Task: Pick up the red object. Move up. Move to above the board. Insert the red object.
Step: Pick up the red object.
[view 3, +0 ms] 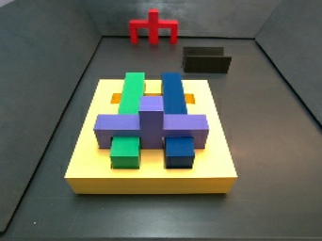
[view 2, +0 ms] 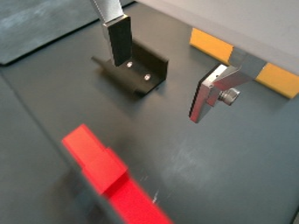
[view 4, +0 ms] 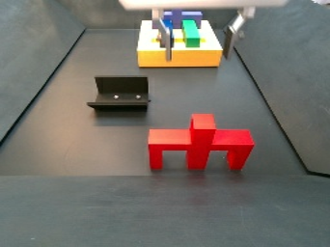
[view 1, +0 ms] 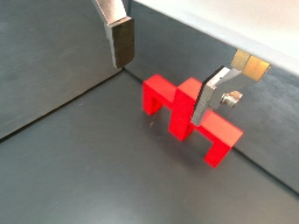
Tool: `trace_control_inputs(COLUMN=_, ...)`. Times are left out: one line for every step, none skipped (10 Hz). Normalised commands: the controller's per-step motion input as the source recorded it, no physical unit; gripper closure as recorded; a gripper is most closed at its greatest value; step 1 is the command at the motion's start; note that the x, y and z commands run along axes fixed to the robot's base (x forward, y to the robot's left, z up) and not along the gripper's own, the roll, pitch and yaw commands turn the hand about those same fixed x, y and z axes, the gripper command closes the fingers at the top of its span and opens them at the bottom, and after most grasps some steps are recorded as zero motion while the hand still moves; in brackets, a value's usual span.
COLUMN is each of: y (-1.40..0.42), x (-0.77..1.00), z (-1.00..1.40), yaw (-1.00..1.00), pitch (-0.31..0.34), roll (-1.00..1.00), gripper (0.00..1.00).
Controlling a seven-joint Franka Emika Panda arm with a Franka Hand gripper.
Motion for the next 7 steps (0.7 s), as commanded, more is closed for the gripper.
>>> trace_control_inputs(y=0.85, x=0.08, z=-0.20, yaw=-0.01, pitch=0.000, roll=-0.04, gripper=0.00)
trace_control_inputs(y=0.81, x=0.17, z=-0.19, yaw=-0.01, pitch=0.023, roll=-0.04, gripper=0.00)
trace_control_inputs(y=0.66, x=0.16, z=-0.25, yaw=0.00, pitch=0.007, roll=-0.03, gripper=0.00)
trace_control_inputs(y=0.53, x=0.17, z=-0.26, yaw=0.00, pitch=0.010, roll=0.00, gripper=0.00)
trace_control_inputs(y=0.44, x=0.00, z=-0.33, yaw=-0.08, pitch=0.000, roll=-0.03, gripper=0.00)
trace_control_inputs(y=0.23, x=-0.02, z=-0.38, yaw=-0.18, pitch=0.000, roll=-0.04, gripper=0.00)
trace_control_inputs(y=0.17, x=0.00, z=-0.33, yaw=-0.16, pitch=0.000, roll=-0.02, gripper=0.00)
